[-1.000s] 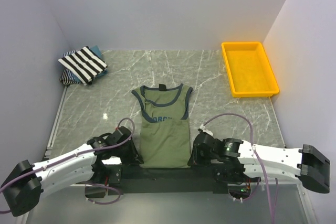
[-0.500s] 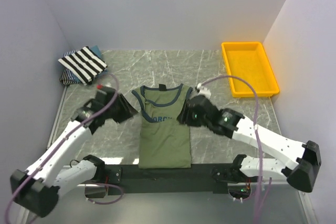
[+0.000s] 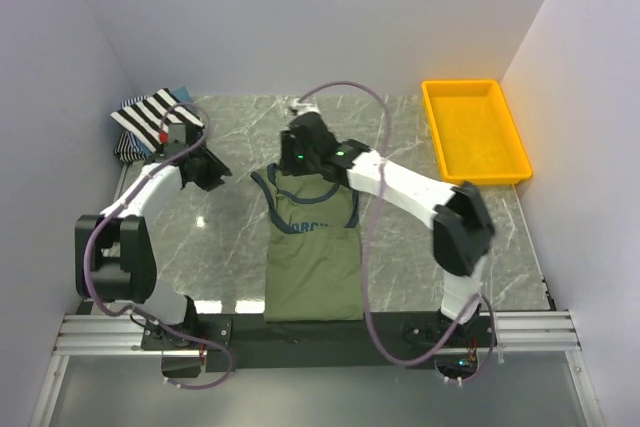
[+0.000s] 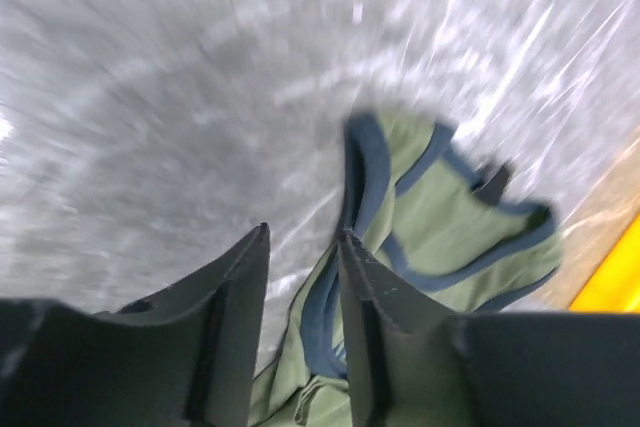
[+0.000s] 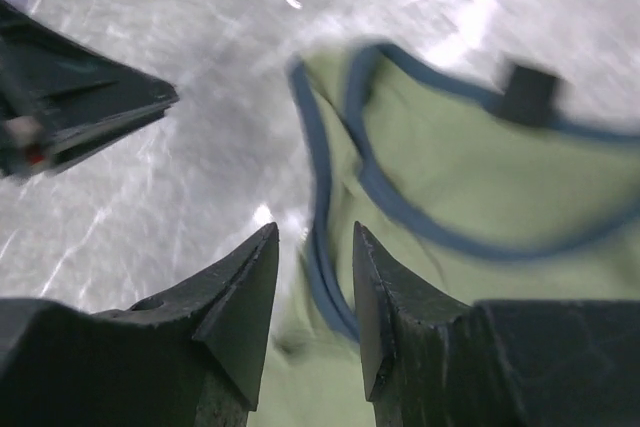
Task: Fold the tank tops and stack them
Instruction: Fold the tank top
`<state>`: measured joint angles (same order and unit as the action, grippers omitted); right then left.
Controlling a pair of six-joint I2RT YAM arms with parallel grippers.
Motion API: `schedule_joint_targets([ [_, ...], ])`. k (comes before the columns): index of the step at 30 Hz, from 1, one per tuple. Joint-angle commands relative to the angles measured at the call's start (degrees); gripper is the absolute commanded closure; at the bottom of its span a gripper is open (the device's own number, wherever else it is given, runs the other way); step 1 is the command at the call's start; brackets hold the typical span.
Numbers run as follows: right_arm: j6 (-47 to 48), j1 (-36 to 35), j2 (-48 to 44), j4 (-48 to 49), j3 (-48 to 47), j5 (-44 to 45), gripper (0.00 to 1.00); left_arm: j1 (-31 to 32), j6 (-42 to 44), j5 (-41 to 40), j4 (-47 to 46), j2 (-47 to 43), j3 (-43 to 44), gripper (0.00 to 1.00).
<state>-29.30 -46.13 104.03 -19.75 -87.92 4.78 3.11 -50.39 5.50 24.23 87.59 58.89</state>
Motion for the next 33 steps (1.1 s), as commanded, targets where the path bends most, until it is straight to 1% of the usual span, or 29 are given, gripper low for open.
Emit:
schedule_joint_targets([
  [1, 5.83, -2.56, 9.66, 0.33, -10.14, 1.02, 0.57, -3.11, 1.34, -0.49, -1.12, -6.81, 3.59, 0.59],
  [2, 6.35, -3.43, 11.7, -0.37, -14.69, 2.07, 0.57, -6.77, 1.44, 0.21, 0.28, -7.78, 4.47, 0.59],
  [3, 7.23, -3.96, 15.64, -1.16, -17.17, 2.78, 0.57, -8.02, 1.61, 1.61, 0.64, -9.96, 4.74, 0.59],
  [4, 7.67, -4.4, 17.59, -2.3, -21.63, 3.57, 0.57, -9.78, 1.79, 1.8, 1.08, -11.2, 5.26, 0.59],
  [6, 9.08, -5.55, 23.2, -3.45, -26.05, 6.46, 0.56, -10.84, 2.05, 2.41, 1.7, -14.46, 5.79, 0.58],
  [7, 9.43, -5.72, 25.06, -4.93, -30.6, 7.69, 0.56, -11.02, 2.31, 2.76, 1.87, -15.25, 6.32, 0.58],
  [9, 10.4, -5.99, 29.71, -5.83, -34.49, 9.98, 0.55, -11.55, 2.32, 3.9, 2.4, -16.92, 6.93, 0.58],
  [10, 10.66, -6.08, 30.96, -6.18, -37.64, 10.69, 0.55, -11.55, 2.23, 5.13, 2.58, -17.28, 7.37, 0.58],
  [13, 11.63, -6.52, 34.31, -6.44, -41.7, 13.5, 0.53, -11.9, 1.96, 7.15, 2.67, -18.68, 7.64, 0.59],
  [16, 12.16, -6.61, 36.59, -6.79, -44.25, 14.99, 0.51, -12.08, 2.31, 7.95, 2.93, -19.74, 7.64, 0.59],
  [19, 11.9, -6.52, 38.97, -7.5, -46.37, 14.56, 0.5, -12.17, 2.49, 8.56, 2.93, -20.44, 7.46, 0.59],
  [29, 7.86, -7.31, 42.13, -8.11, -46.02, 13.68, 0.5, -12.34, 2.76, 11.2, 1.61, -20.27, 5.36, 0.61],
  [33, 7.24, -7.22, 44.5, -8.47, -47.6, 13.86, 0.5, -12.34, 2.84, 11.73, 1.08, -20.0, 4.83, 0.62],
])
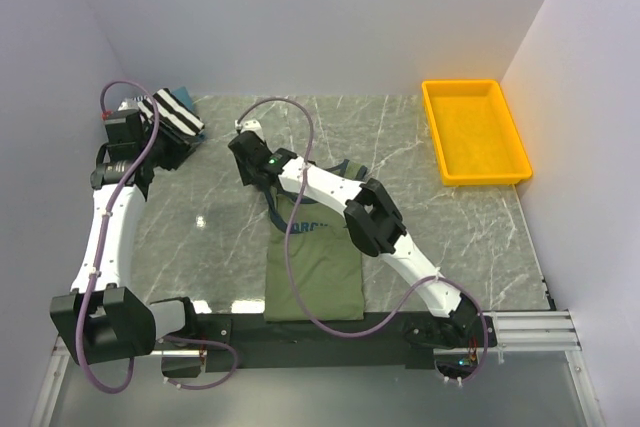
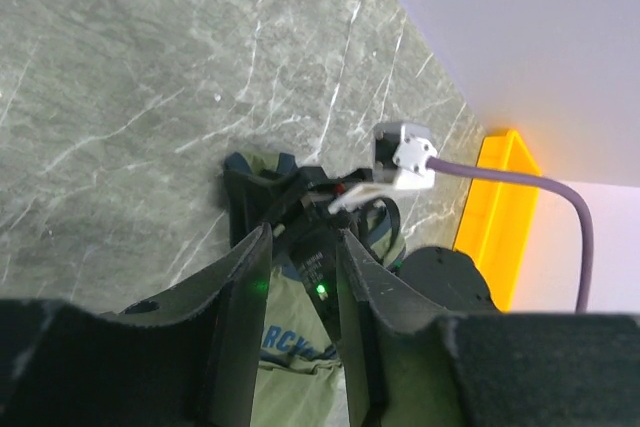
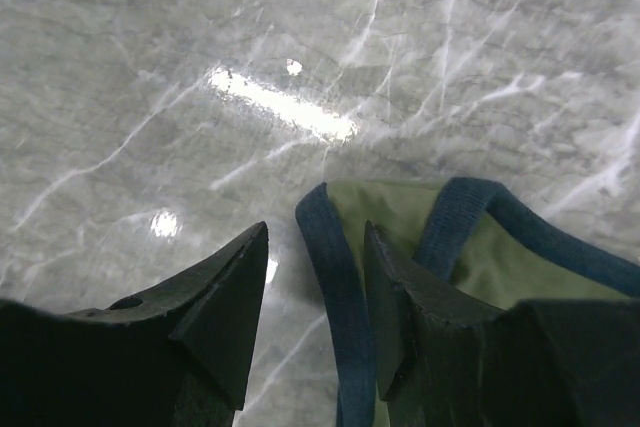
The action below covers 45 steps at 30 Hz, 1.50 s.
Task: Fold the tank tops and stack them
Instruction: Fold the tank top
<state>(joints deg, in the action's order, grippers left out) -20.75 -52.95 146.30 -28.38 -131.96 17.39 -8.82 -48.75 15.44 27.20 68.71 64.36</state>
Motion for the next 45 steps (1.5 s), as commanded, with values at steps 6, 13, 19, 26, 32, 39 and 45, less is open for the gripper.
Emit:
schedule_joint_targets([
  [6, -2.71, 0.04, 4.61, 1.05, -5.24, -0.25, 0.49, -0.41, 1.2, 2.84, -2.5, -0.59, -0.9, 0.64],
  [13, -5.26, 2.84, 3.73, 1.39, -3.31, -2.87, 0.56, -0.41, 0.94, 4.33, -3.29, -0.24, -2.04, 0.65],
  [19, -7.46, 5.04, -2.32, 9.28, 6.16, -9.81, 0.85, -0.5, 0.76, 5.91, -4.61, -0.68, -4.5, 0.66],
  [26, -11.05, 8.38, -11.2, 21.43, 15.68, -22.56, 0.89, -0.24, 0.06, 7.93, -7.6, -1.3, -10.65, 0.67],
  [32, -15.1, 10.23, -15.16, 27.85, 22.35, -28.81, 0.89, 3.36, -1.34, 7.41, -11.81, 0.2, -17.07, 0.7],
  [39, -18.79, 11.99, -17.45, 33.38, 29.82, -31.89, 0.9, 12.06, -5.21, 5.75, -18.05, 4.85, -22.43, 0.75],
  [45, -21.69, 14.01, -19.74, 38.4, 36.67, -32.77, 0.9, 16.9, -7.49, 4.69, -22.27, 10.83, -22.61, 0.75],
])
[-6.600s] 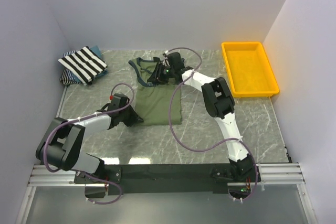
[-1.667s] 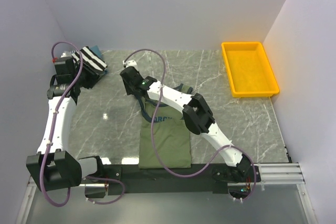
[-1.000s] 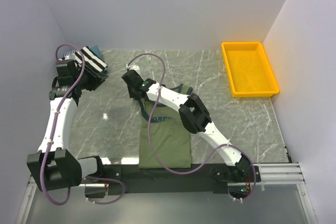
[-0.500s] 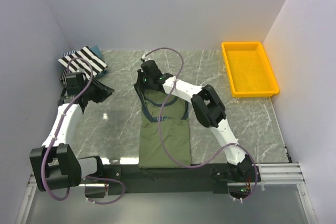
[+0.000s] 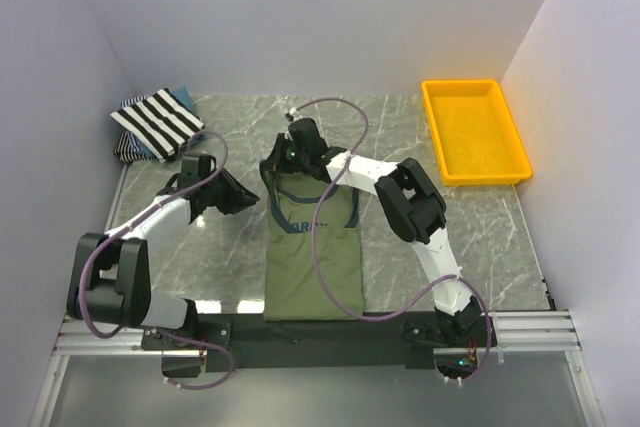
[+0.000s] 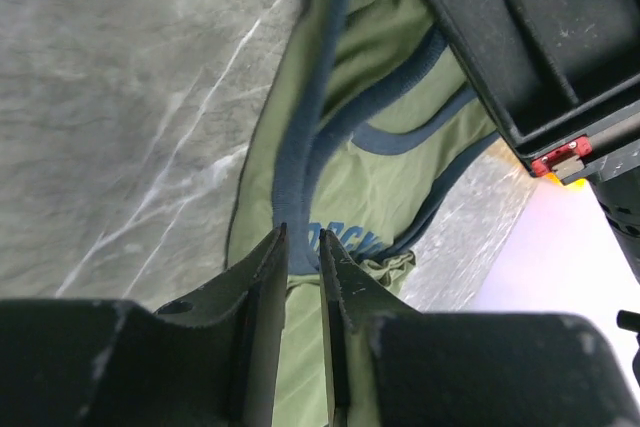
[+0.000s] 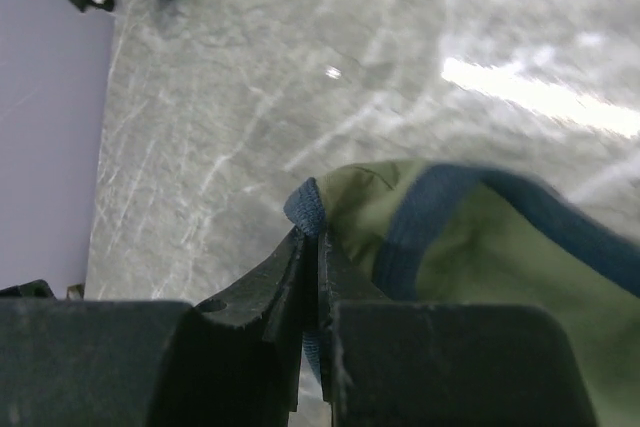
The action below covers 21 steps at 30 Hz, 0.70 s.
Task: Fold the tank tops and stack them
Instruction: Fold the tank top
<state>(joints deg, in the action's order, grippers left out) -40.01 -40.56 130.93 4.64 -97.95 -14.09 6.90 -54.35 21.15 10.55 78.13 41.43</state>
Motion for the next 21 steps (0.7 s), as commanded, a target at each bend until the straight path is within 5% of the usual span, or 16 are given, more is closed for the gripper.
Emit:
schedule_joint_targets([
  [1, -3.23, 1.88, -4.55, 6.51, 3.37, -1.47, 0.9, 1.8, -1.99, -1.11, -5.89, 2.89, 0.67, 0.76],
  [21, -10.44, 7.24, -3.49, 14.25, 9.89, -3.84, 0.9, 4.18, -2.69, -3.83, -6.33, 15.65, 11.56, 0.78],
])
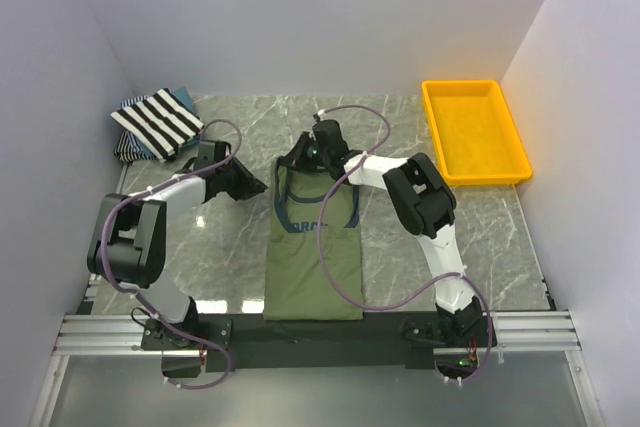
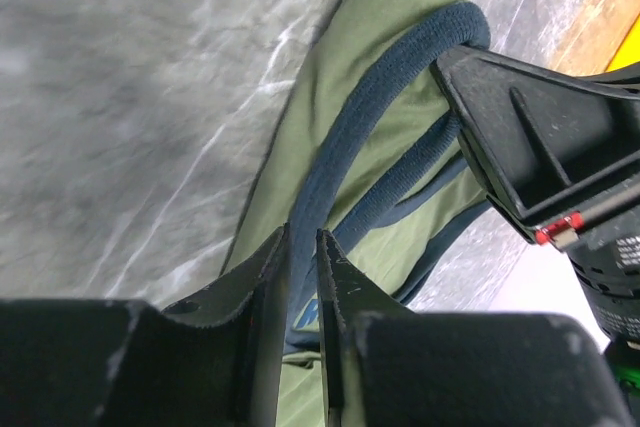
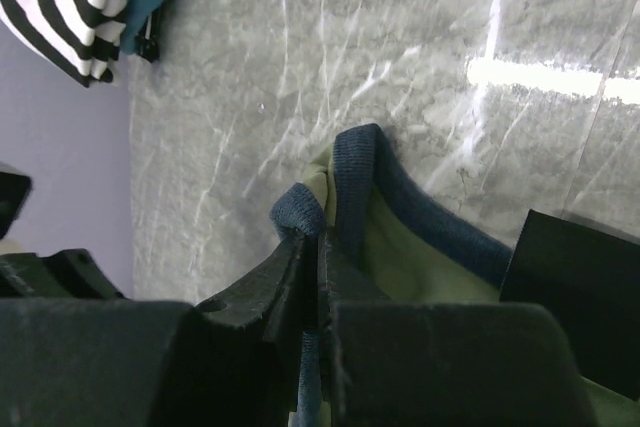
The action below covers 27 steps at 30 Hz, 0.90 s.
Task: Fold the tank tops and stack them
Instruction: Fold the tank top
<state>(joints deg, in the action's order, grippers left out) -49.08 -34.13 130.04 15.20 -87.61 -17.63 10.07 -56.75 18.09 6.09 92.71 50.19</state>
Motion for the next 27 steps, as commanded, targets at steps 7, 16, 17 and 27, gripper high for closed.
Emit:
schedule_joint_targets([
  [7, -1.46, 1.34, -2.95, 1.5, 0.34, 2.07, 0.85, 2.94, -0.03, -2.09, -1.08, 6.69, 8.07, 0.74],
  [16, 0.39, 1.61, -3.91, -2.63, -0.54, 4.79, 0.63, 4.88, 0.24, -2.62, 0.42, 10.56, 12.56, 0.73],
  [17, 0.65, 1.78, -4.35, -2.63, -0.02, 5.23, 0.61, 4.96, 0.24, -2.53, 0.33, 10.48, 12.99, 0.73],
  [27, 5.13, 6.26, -16.73, -9.21, 4.9, 10.41, 0.55, 9.26, 3.57, -3.49, 4.54, 9.86, 20.99, 0.69],
])
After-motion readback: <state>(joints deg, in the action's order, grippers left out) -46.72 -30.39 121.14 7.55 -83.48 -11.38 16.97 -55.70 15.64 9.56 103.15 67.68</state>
